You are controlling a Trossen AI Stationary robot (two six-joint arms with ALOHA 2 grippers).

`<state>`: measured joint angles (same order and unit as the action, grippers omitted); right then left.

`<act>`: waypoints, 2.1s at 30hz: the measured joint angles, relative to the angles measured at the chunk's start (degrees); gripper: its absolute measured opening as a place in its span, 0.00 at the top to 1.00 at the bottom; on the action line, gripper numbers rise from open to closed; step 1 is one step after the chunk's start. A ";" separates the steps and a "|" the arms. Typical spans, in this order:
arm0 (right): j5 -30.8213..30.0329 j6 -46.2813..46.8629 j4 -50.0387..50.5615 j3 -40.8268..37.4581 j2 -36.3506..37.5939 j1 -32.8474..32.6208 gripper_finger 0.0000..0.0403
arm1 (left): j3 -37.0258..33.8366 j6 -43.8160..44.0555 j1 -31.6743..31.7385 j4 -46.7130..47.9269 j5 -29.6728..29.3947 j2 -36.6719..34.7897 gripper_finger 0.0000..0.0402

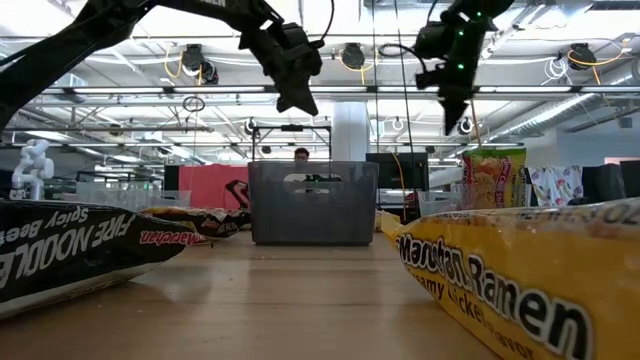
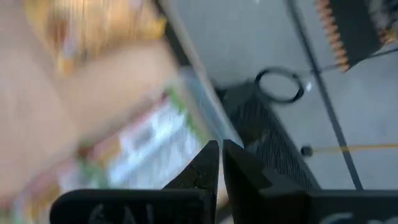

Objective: Sort Maruchan noodles
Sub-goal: Adjust the green noodle pack

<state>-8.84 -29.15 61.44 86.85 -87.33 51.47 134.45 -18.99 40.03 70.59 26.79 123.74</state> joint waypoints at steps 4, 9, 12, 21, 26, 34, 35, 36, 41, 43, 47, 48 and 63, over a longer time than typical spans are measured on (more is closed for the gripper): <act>1.66 -5.05 3.45 0.00 -0.24 3.00 0.97 | 0.00 1.15 0.84 -0.85 0.07 0.00 0.99; 6.01 -9.15 2.31 0.00 -2.12 7.59 1.00 | 0.00 2.72 1.34 -0.90 0.12 0.00 0.99; 5.96 -8.04 2.32 0.00 -4.05 8.97 1.00 | 0.00 3.04 1.33 -0.93 0.11 0.00 0.99; 6.18 -9.22 8.02 -0.02 -8.43 7.59 1.00 | 0.00 3.53 1.31 -1.46 0.13 0.00 0.99; 12.87 -10.54 8.25 -0.04 -9.16 7.31 1.00 | 0.00 3.68 1.31 -1.82 0.11 0.00 0.99; 21.16 -19.18 7.62 -0.04 -9.14 7.08 1.00 | 0.00 3.34 1.31 -1.80 0.11 0.00 0.99; 21.15 -19.89 7.66 -0.06 -9.14 6.85 1.00 | 0.00 3.22 1.31 -1.80 0.11 0.00 0.99; 21.12 -20.48 7.71 -0.07 -9.14 6.67 1.00 | -0.02 3.22 1.31 -1.80 0.11 0.00 0.99; 21.13 -19.57 6.83 -1.51 -9.09 5.05 1.00 | 0.00 3.02 1.31 -1.80 0.11 0.00 0.99; 20.97 -19.50 6.44 -3.36 -9.11 4.31 1.00 | 0.00 2.95 1.31 -1.80 0.09 0.00 0.99; 18.36 -18.46 4.13 -6.19 -9.14 2.71 1.00 | 0.00 2.86 1.31 -1.80 0.09 0.00 0.99; 17.60 -17.77 3.54 -6.45 -9.14 2.42 1.00 | 0.00 2.79 1.31 -1.78 0.09 0.00 0.99; 19.56 -19.76 0.74 -7.17 -9.14 -1.21 1.00 | 0.00 2.63 1.31 -1.78 0.09 0.00 0.99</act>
<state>10.72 -48.91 62.17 79.68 -96.47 50.26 134.45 -16.36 41.34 68.82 26.87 123.74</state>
